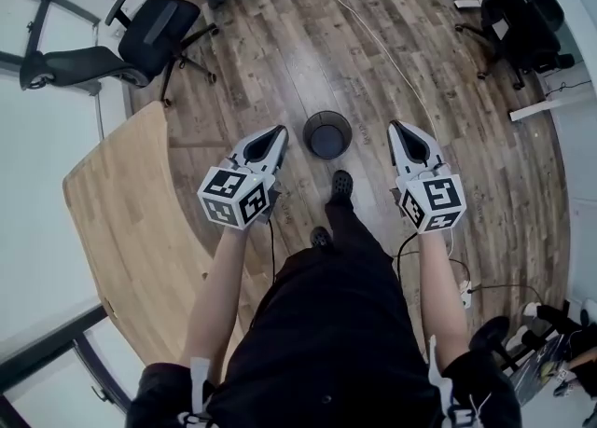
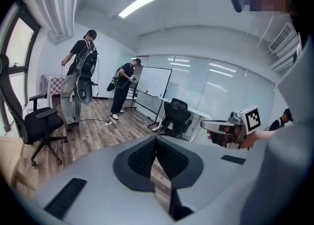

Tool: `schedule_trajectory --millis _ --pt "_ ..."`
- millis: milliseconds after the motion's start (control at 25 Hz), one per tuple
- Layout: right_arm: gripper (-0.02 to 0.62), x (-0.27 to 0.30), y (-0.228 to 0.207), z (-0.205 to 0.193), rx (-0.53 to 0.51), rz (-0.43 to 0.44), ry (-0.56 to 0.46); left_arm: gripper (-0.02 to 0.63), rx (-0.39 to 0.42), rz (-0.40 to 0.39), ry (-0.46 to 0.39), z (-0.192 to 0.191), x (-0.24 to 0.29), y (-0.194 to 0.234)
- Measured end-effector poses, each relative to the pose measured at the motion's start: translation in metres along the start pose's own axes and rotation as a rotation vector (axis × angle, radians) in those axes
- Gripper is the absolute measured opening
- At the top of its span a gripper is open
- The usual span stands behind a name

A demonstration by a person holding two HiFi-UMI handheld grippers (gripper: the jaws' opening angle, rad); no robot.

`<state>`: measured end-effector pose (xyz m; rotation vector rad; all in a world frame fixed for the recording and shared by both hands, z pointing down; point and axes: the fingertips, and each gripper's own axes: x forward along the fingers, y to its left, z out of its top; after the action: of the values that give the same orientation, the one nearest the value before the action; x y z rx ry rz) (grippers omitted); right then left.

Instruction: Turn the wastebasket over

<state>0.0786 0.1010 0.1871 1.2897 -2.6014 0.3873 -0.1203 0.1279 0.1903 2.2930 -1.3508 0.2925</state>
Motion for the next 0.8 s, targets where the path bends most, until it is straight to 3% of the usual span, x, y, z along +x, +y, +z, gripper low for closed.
schedule_trajectory --millis 360,800 --pt "0.032 0.068 -0.057 -0.020 0.076 0.020 0.081 0.017 -0.026 0.028 0.096 0.005 0.069 0.028" --pt "0.032 0.122 -0.069 -0.075 0.181 -0.022 0.216 0.017 -0.061 -0.029 0.235 -0.025 0.112 0.069"
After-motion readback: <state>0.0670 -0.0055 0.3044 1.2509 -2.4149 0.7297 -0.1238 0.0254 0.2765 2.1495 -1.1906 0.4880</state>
